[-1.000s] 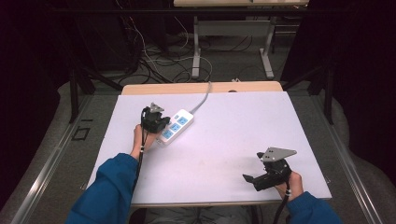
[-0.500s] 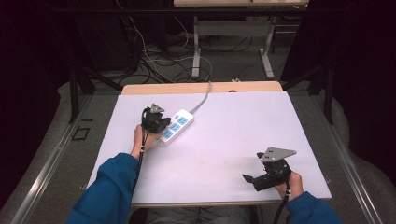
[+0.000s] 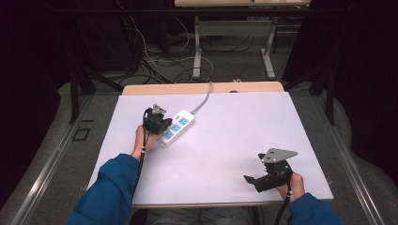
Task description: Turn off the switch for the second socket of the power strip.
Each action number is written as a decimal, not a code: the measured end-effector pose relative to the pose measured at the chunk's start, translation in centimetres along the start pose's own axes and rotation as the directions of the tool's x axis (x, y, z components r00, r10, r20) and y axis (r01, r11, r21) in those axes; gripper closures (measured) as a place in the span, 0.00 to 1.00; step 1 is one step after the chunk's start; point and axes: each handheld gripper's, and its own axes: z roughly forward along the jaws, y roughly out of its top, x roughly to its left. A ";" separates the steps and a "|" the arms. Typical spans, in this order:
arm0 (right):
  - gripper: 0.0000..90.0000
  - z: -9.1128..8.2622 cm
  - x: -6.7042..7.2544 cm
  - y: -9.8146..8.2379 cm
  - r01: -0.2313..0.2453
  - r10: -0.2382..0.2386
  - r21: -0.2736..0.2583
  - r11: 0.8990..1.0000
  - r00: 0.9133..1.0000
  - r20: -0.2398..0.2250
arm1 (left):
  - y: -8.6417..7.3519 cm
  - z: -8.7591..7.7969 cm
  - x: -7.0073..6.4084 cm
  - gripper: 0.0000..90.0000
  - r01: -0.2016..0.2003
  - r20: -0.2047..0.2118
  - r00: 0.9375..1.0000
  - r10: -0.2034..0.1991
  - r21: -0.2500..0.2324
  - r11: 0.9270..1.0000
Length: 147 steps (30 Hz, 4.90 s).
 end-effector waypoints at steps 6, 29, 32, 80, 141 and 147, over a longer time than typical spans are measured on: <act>0.04 0.1 -0.1 0.0 -0.009 0.009 0.006 1.000 1.000 -0.004 | -0.1 0.0 0.1 1.00 0.011 0.010 1.000 -0.011 0.005 1.000; 0.04 0.0 -0.1 0.0 -0.001 0.001 0.013 1.000 1.000 -0.003 | 0.0 0.0 0.0 1.00 -0.005 0.000 1.000 0.005 0.006 1.000; 0.04 0.0 0.0 0.0 0.005 -0.005 0.006 1.000 1.000 0.000 | 0.0 0.0 -0.1 1.00 -0.008 0.000 1.000 0.008 0.012 1.000; 0.05 0.0 0.0 0.0 0.002 -0.002 0.018 1.000 1.000 -0.007 | -0.1 -0.1 0.1 1.00 -0.004 0.018 1.000 0.004 0.015 1.000; 0.05 0.0 0.1 0.0 0.003 -0.003 0.018 1.000 1.000 -0.004 | 0.0 0.0 -0.2 1.00 -0.007 -0.004 1.000 0.007 0.013 1.000; 0.05 0.1 0.0 0.0 0.015 -0.014 0.023 1.000 1.000 -0.013 | 0.0 0.0 -0.3 1.00 -0.011 -0.009 1.000 0.011 0.016 1.000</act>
